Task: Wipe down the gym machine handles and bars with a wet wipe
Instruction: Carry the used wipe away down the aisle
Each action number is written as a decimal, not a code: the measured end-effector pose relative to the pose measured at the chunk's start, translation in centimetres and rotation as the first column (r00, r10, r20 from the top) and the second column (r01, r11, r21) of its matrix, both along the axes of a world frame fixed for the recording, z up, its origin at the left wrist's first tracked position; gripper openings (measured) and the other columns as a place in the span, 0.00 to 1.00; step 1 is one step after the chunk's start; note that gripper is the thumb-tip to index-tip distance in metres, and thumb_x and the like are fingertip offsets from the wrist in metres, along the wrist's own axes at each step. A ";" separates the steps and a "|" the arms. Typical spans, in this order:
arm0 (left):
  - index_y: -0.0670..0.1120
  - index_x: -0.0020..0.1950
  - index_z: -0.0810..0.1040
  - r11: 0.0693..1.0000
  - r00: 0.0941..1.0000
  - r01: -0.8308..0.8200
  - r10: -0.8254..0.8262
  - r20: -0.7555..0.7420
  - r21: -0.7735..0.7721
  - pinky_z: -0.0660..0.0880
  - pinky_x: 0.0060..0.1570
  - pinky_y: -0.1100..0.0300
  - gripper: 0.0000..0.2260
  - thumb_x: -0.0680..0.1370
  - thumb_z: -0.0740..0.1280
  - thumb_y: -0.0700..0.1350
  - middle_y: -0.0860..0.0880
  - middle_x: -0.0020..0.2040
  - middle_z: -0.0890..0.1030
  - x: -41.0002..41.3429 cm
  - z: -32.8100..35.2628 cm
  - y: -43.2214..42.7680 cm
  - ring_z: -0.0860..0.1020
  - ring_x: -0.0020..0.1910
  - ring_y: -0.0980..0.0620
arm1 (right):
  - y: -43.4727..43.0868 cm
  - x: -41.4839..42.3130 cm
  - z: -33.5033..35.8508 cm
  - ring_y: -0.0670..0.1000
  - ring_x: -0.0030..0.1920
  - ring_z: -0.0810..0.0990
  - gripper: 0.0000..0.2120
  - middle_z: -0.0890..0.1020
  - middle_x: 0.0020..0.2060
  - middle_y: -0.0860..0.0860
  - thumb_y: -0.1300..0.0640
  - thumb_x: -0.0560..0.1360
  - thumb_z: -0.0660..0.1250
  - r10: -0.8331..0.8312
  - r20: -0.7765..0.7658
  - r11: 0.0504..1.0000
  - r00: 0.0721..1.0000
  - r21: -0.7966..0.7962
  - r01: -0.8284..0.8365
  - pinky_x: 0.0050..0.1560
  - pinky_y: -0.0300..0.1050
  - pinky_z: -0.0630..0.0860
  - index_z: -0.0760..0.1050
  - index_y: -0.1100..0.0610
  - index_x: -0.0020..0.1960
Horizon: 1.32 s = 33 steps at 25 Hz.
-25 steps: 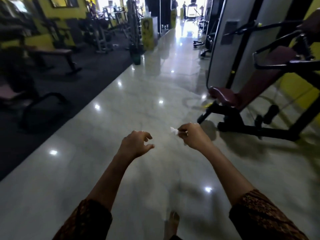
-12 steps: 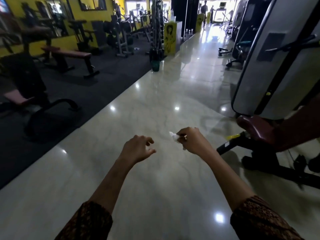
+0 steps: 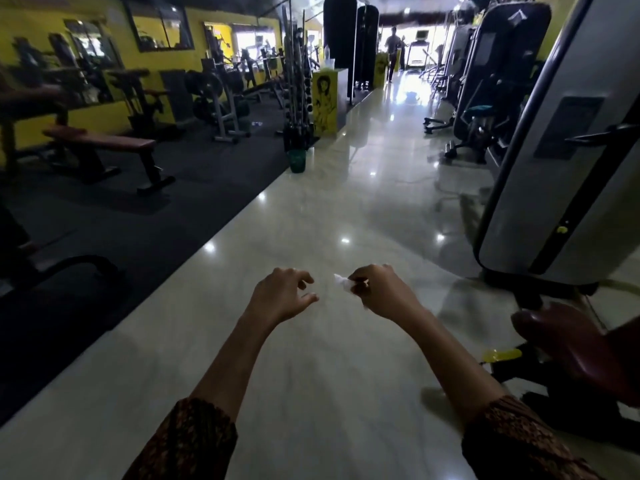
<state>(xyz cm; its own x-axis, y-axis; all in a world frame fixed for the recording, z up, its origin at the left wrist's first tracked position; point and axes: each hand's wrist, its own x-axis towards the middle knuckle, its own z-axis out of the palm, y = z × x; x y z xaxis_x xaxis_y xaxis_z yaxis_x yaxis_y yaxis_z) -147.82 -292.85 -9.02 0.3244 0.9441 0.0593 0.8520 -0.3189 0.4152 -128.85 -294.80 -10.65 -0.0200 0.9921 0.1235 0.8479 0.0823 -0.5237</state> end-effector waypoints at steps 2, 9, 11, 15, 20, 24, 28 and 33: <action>0.50 0.60 0.78 1.000 1.000 0.028 -0.028 0.008 -0.001 0.72 0.49 0.61 0.17 0.73 0.70 0.53 0.51 0.53 0.82 1.3 0.4 4.8 0.78 0.52 0.54 | 4.7 0.8 0.4 0.55 0.38 0.81 0.08 0.82 0.44 0.58 0.64 0.75 0.65 -0.008 -0.028 1.000 1.000 0.021 0.009 0.42 0.53 0.80 0.80 0.61 0.52; 0.50 0.60 0.78 0.999 0.999 0.041 -0.041 0.000 -0.021 0.74 0.50 0.60 0.17 0.73 0.70 0.54 0.52 0.53 0.81 6.2 -1.8 25.7 0.78 0.52 0.54 | 26.2 5.4 -1.9 0.56 0.43 0.80 0.08 0.82 0.44 0.57 0.63 0.75 0.65 0.035 -0.033 0.999 0.999 0.029 -0.034 0.44 0.53 0.79 0.80 0.61 0.51; 0.50 0.60 0.77 0.999 1.000 0.029 -0.029 -0.006 -0.028 0.73 0.49 0.61 0.18 0.73 0.70 0.54 0.51 0.54 0.81 7.9 -1.6 31.8 0.78 0.52 0.55 | 32.8 7.2 -1.9 0.56 0.42 0.80 0.07 0.82 0.45 0.57 0.62 0.76 0.65 0.051 -0.018 0.998 0.999 0.024 -0.050 0.44 0.53 0.79 0.80 0.60 0.52; 0.50 0.60 0.77 0.999 0.999 -0.035 0.035 0.026 0.007 0.71 0.46 0.63 0.17 0.73 0.69 0.54 0.52 0.54 0.81 11.7 0.3 45.2 0.78 0.51 0.54 | 46.6 11.3 0.1 0.57 0.39 0.80 0.07 0.82 0.42 0.58 0.62 0.76 0.64 0.055 0.004 0.998 0.998 0.032 -0.055 0.43 0.49 0.78 0.80 0.59 0.51; 0.50 0.60 0.77 0.997 0.998 -0.060 0.060 0.003 -0.046 0.70 0.45 0.64 0.18 0.73 0.70 0.54 0.51 0.54 0.81 15.2 -0.4 57.9 0.78 0.51 0.54 | 59.4 14.8 0.1 0.55 0.37 0.81 0.06 0.82 0.38 0.57 0.63 0.75 0.65 0.074 -0.008 0.997 0.997 0.012 -0.074 0.42 0.50 0.80 0.80 0.60 0.49; 0.50 0.60 0.78 0.998 0.998 -0.045 0.046 0.033 -0.037 0.70 0.45 0.64 0.17 0.73 0.70 0.54 0.52 0.53 0.81 19.2 -1.7 70.7 0.78 0.51 0.54 | 72.3 18.8 -1.4 0.54 0.32 0.79 0.06 0.78 0.32 0.53 0.64 0.74 0.65 0.083 -0.025 0.996 0.996 0.025 -0.082 0.43 0.49 0.80 0.81 0.60 0.45; 0.51 0.59 0.78 0.999 0.999 -0.029 0.030 0.044 -0.022 0.70 0.46 0.63 0.17 0.73 0.70 0.54 0.52 0.53 0.81 22.9 -1.4 83.6 0.78 0.51 0.54 | 85.0 22.4 -1.1 0.54 0.34 0.77 0.06 0.78 0.31 0.54 0.63 0.75 0.65 0.056 -0.007 0.998 0.998 0.037 -0.056 0.45 0.47 0.79 0.81 0.61 0.45; 0.50 0.60 0.78 1.000 0.999 0.008 -0.009 0.039 0.022 0.68 0.44 0.64 0.17 0.73 0.70 0.54 0.52 0.53 0.81 27.2 0.5 101.0 0.78 0.50 0.54 | 101.9 27.1 -0.8 0.56 0.33 0.80 0.04 0.79 0.36 0.56 0.60 0.73 0.67 -0.025 -0.003 0.999 1.000 0.041 0.025 0.42 0.47 0.80 0.81 0.55 0.44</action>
<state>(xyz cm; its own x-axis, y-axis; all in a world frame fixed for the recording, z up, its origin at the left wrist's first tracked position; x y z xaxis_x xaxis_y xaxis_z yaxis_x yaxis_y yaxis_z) -120.66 -191.89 -8.47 0.3296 0.9396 0.0925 0.8323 -0.3354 0.4413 -101.76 -192.91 -11.46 0.0053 0.9865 0.1639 0.8489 0.0822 -0.5221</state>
